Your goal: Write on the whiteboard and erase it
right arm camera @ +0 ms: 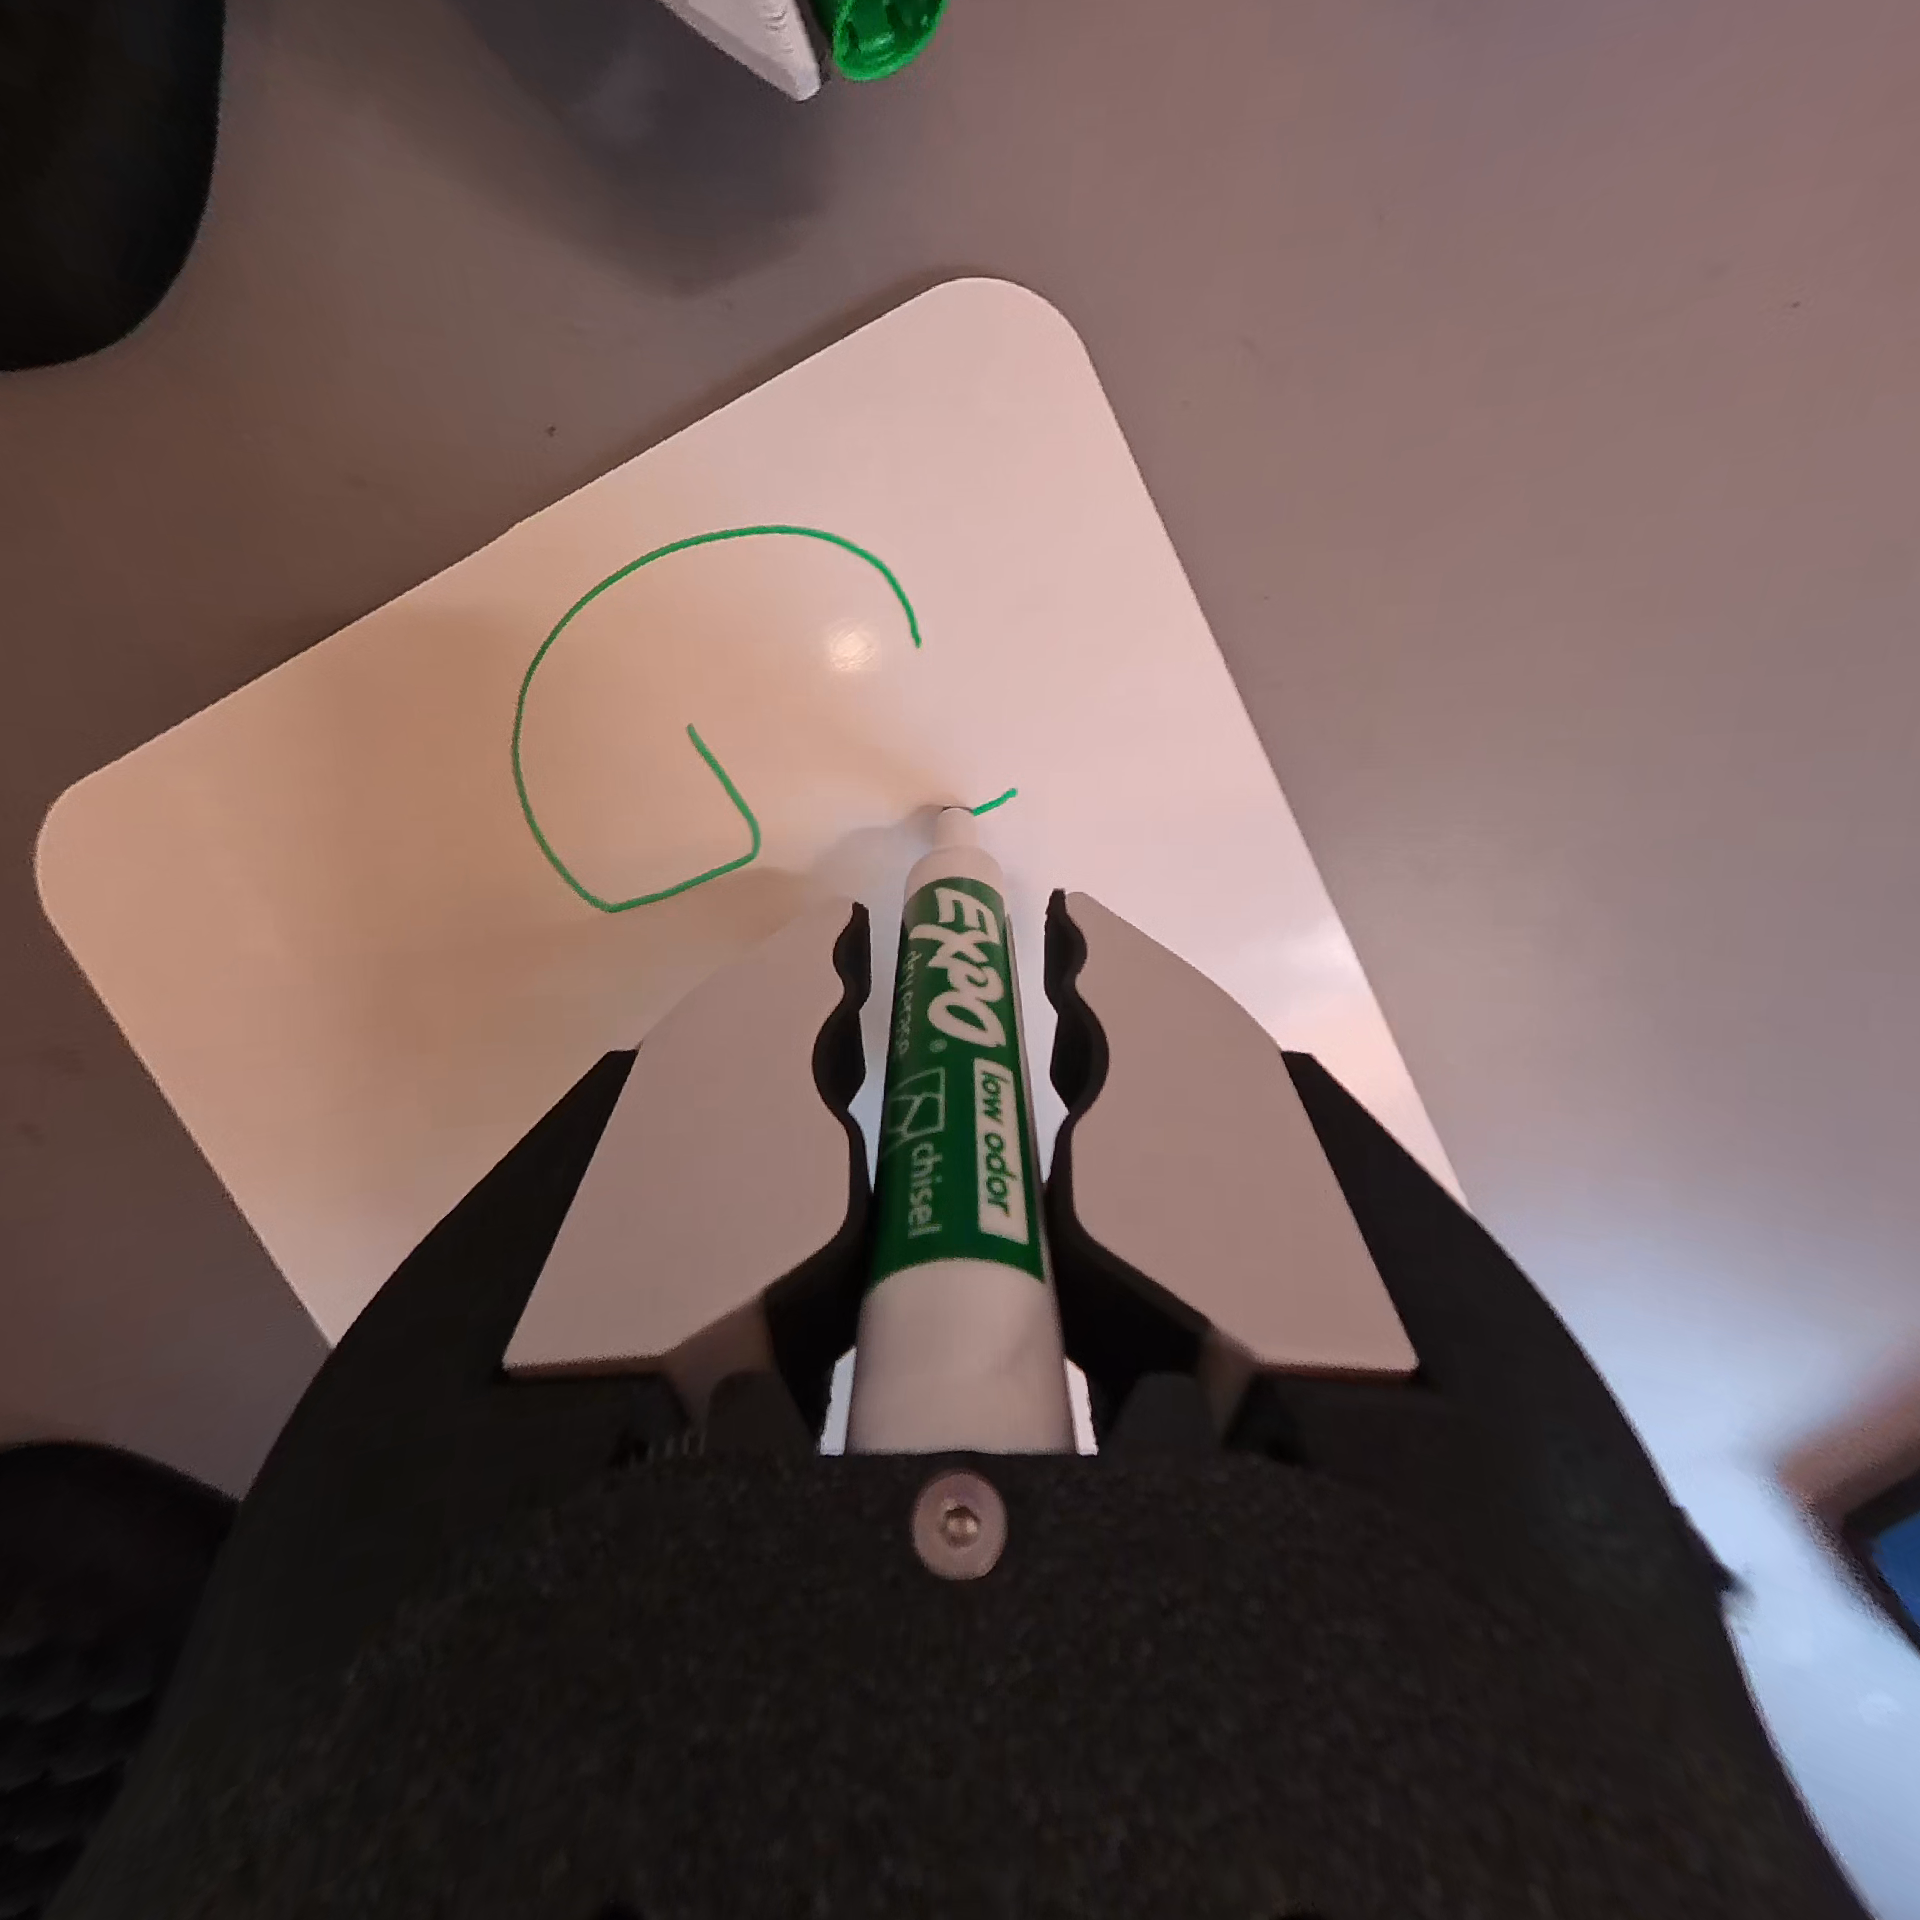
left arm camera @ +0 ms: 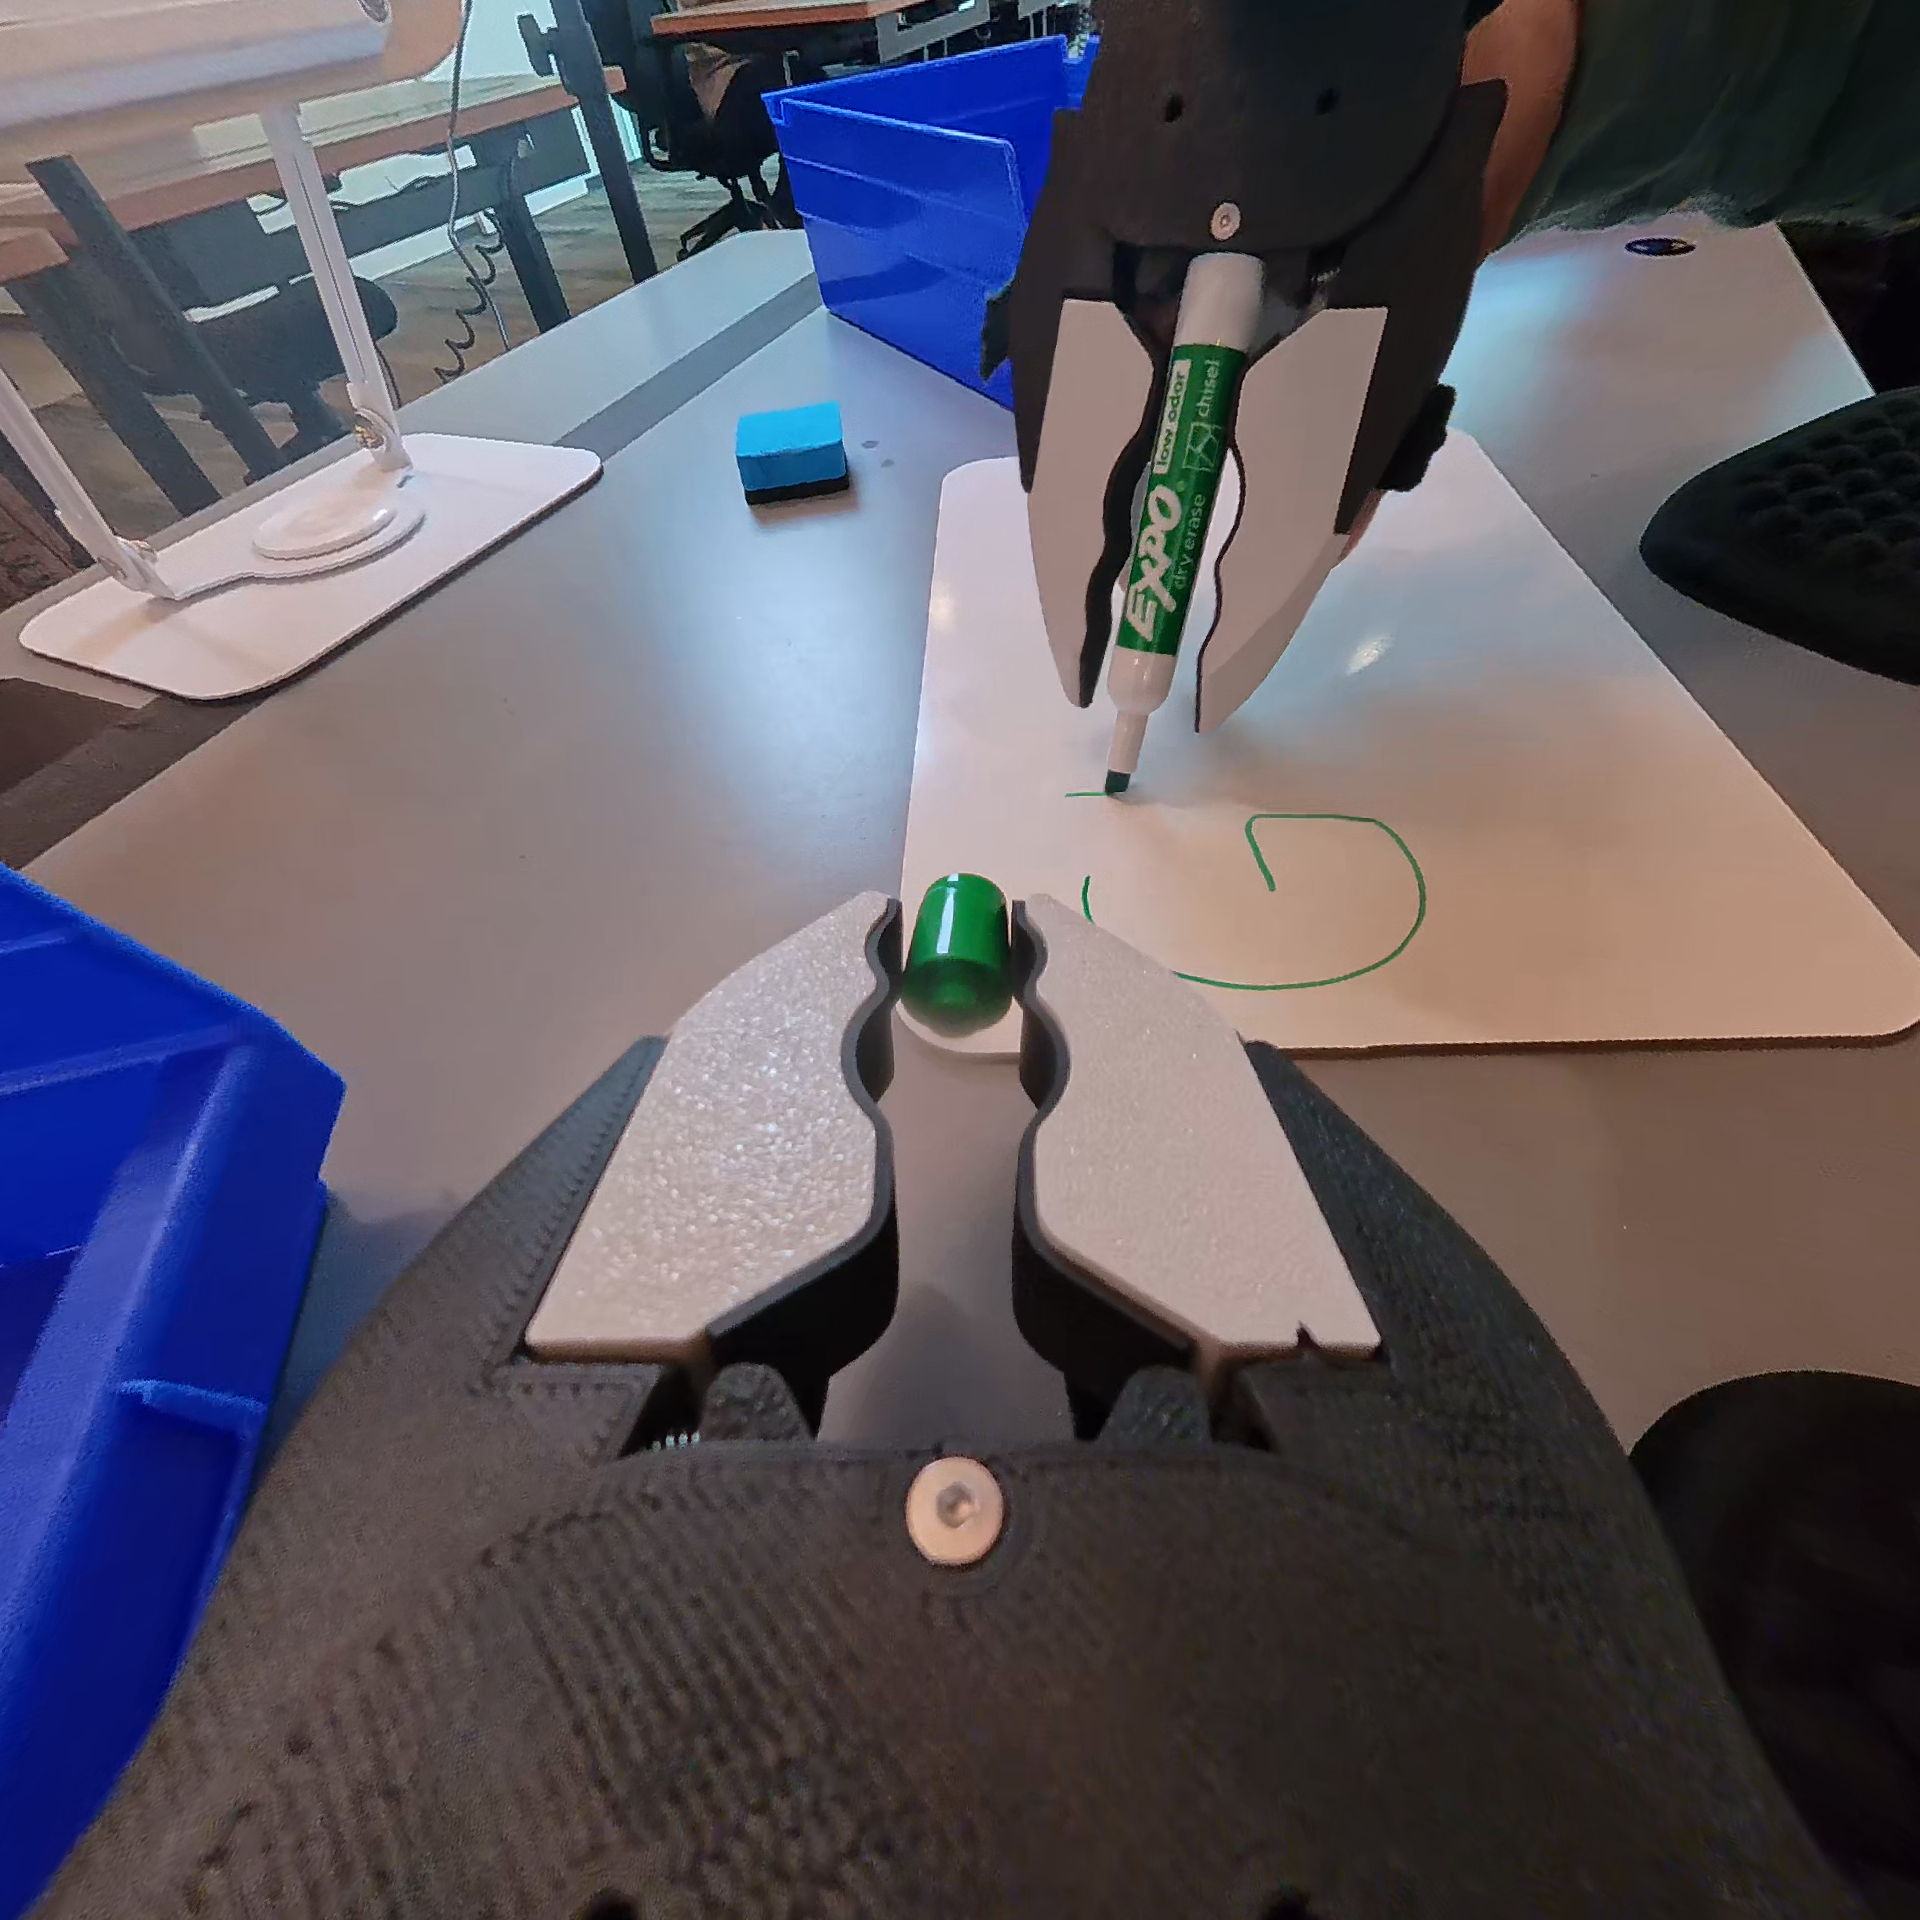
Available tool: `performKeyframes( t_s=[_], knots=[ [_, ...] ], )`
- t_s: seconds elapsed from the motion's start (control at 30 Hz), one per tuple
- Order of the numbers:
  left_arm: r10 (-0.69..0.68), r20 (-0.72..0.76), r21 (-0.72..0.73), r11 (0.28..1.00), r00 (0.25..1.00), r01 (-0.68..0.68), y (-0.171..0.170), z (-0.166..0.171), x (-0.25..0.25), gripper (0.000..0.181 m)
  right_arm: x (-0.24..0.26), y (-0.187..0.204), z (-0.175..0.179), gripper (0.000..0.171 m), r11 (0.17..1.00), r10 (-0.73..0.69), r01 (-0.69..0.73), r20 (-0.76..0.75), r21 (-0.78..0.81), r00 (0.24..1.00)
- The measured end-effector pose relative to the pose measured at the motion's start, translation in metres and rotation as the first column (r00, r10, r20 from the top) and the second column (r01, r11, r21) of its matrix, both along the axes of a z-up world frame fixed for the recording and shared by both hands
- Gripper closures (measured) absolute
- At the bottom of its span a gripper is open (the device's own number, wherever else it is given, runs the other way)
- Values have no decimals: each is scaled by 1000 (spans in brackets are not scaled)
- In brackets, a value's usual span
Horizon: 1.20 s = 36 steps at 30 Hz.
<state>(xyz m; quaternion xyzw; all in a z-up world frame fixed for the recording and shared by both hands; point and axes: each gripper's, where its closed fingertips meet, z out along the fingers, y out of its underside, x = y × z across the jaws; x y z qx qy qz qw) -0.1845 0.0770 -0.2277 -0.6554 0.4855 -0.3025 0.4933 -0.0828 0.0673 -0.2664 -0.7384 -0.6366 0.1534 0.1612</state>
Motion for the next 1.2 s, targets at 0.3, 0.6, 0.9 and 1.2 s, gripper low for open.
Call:
performKeyframes(
  t_s=[0.3,0.6,0.9,1.2],
  knots=[
    [-2,-2,-1,1000,1000,2,0,0,0,161,18,-34,0,138,999,11,-10,30,-35,999],
    [-3,-6,2,1000,1000,3,-1,-1,1,161,25,-54,3,138,999,5,-5,12,-41,1000],
    [-4,-6,0,1000,1000,4,-1,-1,1,162,13,-23,5,138,1000,-9,8,-12,-19,1000],
    [-5,-6,-3,1000,1000,5,0,-1,1,162,27,-19,0,138,1000,-11,11,44,-1,999]
  ],
)
